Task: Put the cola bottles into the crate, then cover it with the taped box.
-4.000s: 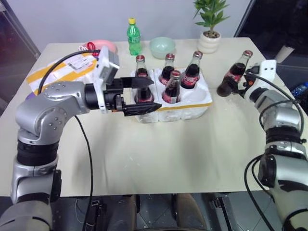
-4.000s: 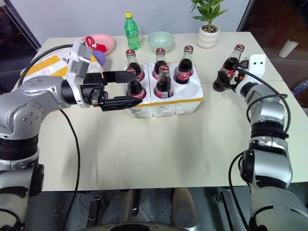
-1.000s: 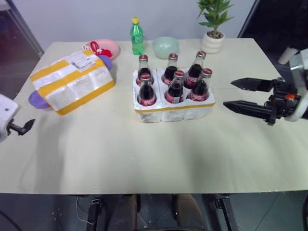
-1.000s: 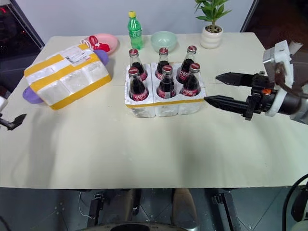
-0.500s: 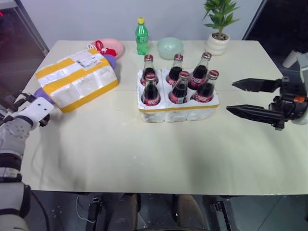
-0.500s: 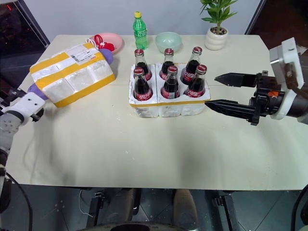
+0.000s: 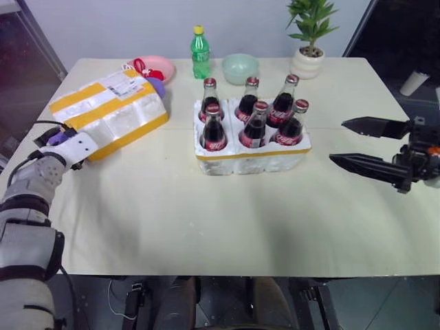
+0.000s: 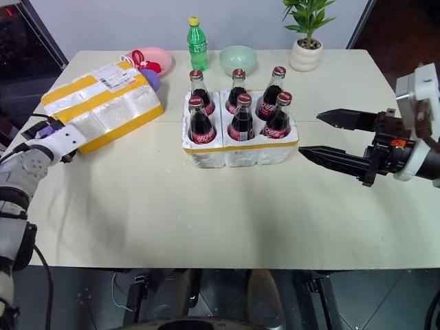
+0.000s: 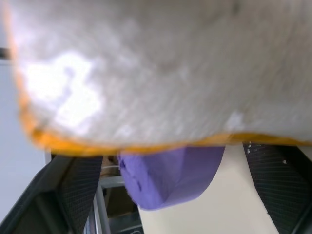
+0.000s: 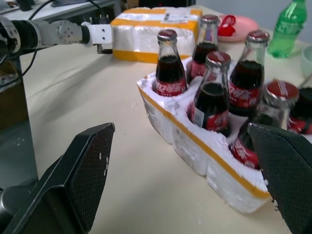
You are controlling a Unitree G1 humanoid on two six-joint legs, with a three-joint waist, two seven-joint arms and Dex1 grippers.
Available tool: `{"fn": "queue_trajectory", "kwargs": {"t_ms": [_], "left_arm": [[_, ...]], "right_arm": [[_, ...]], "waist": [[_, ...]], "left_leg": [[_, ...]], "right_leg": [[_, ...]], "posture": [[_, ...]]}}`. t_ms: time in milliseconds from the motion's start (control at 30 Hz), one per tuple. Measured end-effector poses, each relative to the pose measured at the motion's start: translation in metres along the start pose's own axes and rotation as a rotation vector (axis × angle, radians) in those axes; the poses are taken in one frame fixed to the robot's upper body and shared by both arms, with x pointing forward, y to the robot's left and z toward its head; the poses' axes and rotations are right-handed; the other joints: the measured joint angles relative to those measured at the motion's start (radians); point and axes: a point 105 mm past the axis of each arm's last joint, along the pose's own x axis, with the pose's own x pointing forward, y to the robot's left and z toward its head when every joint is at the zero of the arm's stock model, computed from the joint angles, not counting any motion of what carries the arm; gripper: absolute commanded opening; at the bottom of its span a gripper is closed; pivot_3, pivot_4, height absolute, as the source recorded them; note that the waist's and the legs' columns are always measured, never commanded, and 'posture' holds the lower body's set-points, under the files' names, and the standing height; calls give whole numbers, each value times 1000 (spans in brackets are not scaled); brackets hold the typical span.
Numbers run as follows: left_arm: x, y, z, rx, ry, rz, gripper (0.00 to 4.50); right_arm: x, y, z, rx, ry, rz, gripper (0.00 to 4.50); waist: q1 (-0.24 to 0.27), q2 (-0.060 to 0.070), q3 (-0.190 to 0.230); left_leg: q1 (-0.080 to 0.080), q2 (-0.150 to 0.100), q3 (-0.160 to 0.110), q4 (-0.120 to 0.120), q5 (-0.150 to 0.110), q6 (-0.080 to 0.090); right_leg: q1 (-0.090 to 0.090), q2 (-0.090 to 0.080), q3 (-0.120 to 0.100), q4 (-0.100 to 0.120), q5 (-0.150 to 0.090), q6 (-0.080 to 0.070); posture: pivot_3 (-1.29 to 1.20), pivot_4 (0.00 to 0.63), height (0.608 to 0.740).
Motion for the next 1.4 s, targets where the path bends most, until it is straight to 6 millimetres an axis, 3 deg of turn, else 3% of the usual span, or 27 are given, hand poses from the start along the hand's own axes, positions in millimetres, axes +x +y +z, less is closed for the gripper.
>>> {"fn": "queue_trajectory", "kwargs": {"t_ms": [133, 200, 233, 467, 667, 733, 867, 1033, 1200, 1300, 1400], "left_arm": [[1, 3, 2, -13, 5, 1, 1165], [1, 7, 1, -18, 10, 16, 403], [1, 8, 1, -20, 14, 20, 250], [1, 14, 4, -24, 7, 25, 226], [-3, 35, 17, -9, -82, 24, 226], [-6, 50, 33, -15, -155, 36, 226], [-24, 94, 83, -25, -348, 87, 226], [-55, 119, 155, -27, -541, 58, 226], [-101, 116, 232, 9, -734, -46, 226], [-124, 104, 258, 74, -793, -110, 226], [-137, 88, 268, 162, -791, -174, 226]], "right_arm": [[-4, -2, 2, -6, -11, -42, 4500], [-7, -4, 2, -4, -16, -66, 4500], [-9, -5, 3, -4, -19, -79, 4500], [-16, -3, -12, 42, 31, -99, 4500], [-22, -4, -23, 42, 98, -121, 4500], [-23, -6, -22, 34, 98, -125, 4500], [-21, -11, -20, 30, 79, -123, 4500], [-12, -18, -25, 37, 80, -109, 4500], [-2, -20, -37, 53, 66, -93, 4500], [-2, -20, -43, 67, 57, -102, 4500], [-2, -20, -47, 77, 48, -113, 4500]], "waist": [[2, 0, 0], [2, 0, 0], [2, 0, 0], [2, -1, 0], [2, -1, 0], [3, -2, 0], [2, -3, 0], [1, -3, 0], [-1, -3, 0], [-7, -3, 0], [-8, -3, 0]], "left_leg": [[0, 0, 0, 0, 0, 0], [0, 0, 0, 0, 0, 0], [0, 0, 0, 0, 0, 0], [0, 0, 0, 0, 0, 0], [0, 0, 0, 1, 0, 0], [-1, 0, -1, 1, 0, 0], [-2, 0, -1, 2, 0, 0], [-3, 0, -2, 2, 0, 0], [-3, 0, -2, 2, 0, 0], [-3, 0, -2, 2, 0, 0], [-2, 0, -2, 2, 0, 0]], "right_leg": [[0, 0, 0, 0, 0, 0], [1, 0, 0, 0, 0, 0], [1, 0, 0, 0, 0, 0], [1, 0, 0, 0, 0, 0], [0, 0, 0, 0, 0, 0], [0, 0, 0, 0, 0, 0], [0, 0, -1, -1, 0, 0], [0, 0, -1, 0, 0, 0], [0, 0, -1, 0, 0, 0], [0, 1, -1, 0, 0, 0], [0, 1, -1, 1, 0, 0]], "posture": [[0, 150, 739], [0, 150, 739], [0, 150, 739], [0, 150, 739], [0, 150, 739], [0, 150, 739], [0, 150, 739], [0, 150, 739], [0, 150, 739], [0, 150, 739], [0, 150, 739]]}}
